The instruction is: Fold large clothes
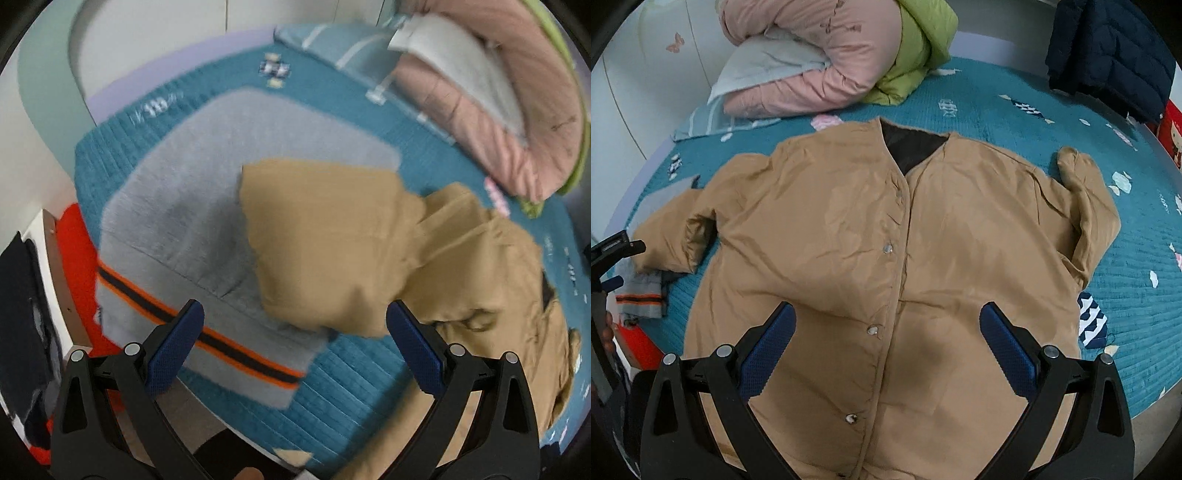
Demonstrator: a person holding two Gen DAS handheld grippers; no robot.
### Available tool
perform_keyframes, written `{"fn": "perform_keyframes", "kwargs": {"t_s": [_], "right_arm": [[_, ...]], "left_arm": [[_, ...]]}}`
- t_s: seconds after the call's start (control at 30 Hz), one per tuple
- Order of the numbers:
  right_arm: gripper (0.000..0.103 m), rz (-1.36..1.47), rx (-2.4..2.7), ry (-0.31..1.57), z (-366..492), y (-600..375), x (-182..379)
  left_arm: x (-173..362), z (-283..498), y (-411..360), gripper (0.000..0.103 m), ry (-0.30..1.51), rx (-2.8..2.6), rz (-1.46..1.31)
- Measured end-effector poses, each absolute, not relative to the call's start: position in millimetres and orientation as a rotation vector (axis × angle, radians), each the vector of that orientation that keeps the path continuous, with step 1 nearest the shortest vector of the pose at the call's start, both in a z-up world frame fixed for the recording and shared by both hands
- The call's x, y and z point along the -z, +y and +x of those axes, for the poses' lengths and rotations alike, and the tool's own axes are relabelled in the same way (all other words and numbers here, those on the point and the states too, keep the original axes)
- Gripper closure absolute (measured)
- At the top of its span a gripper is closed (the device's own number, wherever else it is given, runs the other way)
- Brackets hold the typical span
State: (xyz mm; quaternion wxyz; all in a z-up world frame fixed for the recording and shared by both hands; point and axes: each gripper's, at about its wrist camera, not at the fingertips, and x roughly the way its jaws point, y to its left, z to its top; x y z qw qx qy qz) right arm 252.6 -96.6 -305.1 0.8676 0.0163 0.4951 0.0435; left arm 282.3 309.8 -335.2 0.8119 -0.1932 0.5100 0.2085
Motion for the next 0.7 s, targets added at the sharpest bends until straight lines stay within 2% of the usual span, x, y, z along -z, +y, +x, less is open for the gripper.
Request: {"fn": "perform_keyframes", "kwargs": {"t_s": [0.27,0.3,0.33,0.37,0.43,0.5,0.7], "right_arm": [[0.007,0.062,-0.042,1.043,263.6,-119.0,319.4],[0.007,0.067,-0.035,1.041,265.4,-122.8,320.6],[0.007,0.071,-0.031,1.041,265.9,-124.5,321.3],[0.007,0.077,-0.026,1.038,267.2,-127.2,322.1],[0.007,0.084,-0.027,1.037,270.1,-129.9,323.8],[0.007,0.114,-0.057,1.023,275.9,-131.5,325.2],[0.007,0.230,-0.166,0.987,303.1,-115.1,332.2]], "left_arm": [[349.8,304.2,323.9,0.006,1.121,-0.417,-0.398],[346.7,304.0,323.4,0.016,1.103,-0.423,-0.409],[343.5,305.1,322.7,0.039,1.084,-0.427,-0.407],[342.3,307.7,320.8,0.047,1.083,-0.424,-0.395],[341.6,315.1,316.4,0.078,1.108,-0.394,-0.349],[336.5,318.8,313.5,0.085,1.092,-0.374,-0.333],[275.9,313.2,303.3,0.086,0.940,-0.326,-0.312]]}}
